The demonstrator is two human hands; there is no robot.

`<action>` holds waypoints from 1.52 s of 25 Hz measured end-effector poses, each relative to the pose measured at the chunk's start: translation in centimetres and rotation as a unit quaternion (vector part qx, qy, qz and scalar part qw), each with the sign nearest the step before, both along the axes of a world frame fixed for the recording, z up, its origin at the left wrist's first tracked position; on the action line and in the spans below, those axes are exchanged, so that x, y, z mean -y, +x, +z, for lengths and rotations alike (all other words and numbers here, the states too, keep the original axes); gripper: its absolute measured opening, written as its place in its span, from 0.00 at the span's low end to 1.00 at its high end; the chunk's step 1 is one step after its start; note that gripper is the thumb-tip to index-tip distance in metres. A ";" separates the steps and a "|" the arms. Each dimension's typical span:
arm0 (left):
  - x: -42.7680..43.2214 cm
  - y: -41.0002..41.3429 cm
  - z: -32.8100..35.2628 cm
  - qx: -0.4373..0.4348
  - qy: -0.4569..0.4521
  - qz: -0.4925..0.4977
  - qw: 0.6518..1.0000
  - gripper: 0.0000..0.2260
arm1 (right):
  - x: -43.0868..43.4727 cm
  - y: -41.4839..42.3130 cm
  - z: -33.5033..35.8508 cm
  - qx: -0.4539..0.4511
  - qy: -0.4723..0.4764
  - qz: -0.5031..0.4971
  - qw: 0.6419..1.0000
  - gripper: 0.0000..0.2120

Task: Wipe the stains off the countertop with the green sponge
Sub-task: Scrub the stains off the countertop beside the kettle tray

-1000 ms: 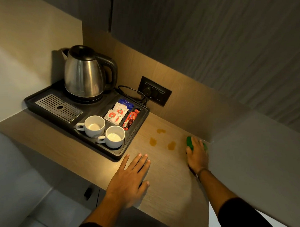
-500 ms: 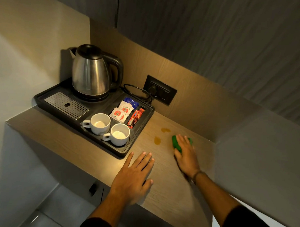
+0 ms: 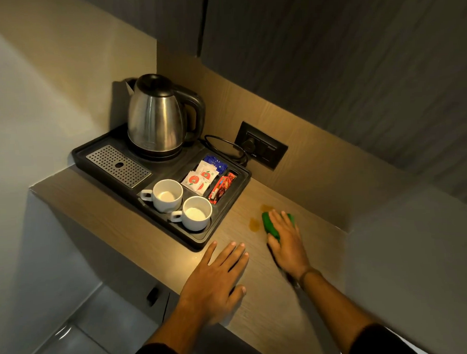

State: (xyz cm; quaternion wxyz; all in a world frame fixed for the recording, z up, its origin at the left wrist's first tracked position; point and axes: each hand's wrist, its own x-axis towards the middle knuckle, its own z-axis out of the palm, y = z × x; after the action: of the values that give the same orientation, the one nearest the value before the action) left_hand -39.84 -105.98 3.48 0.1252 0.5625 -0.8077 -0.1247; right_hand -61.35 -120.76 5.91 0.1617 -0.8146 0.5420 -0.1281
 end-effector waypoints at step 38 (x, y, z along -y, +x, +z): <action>-0.1 0.0 0.3 0.014 0.004 -0.005 1.000 0.31 | -2.5 -6.2 -0.1 -0.035 0.009 0.167 0.985 0.32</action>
State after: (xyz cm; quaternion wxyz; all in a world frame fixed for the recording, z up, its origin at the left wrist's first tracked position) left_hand -39.88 -105.88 3.78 0.1112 0.5605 -0.8117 -0.1208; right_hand -67.56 -118.29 5.85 0.1694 -0.8962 0.4047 -0.0660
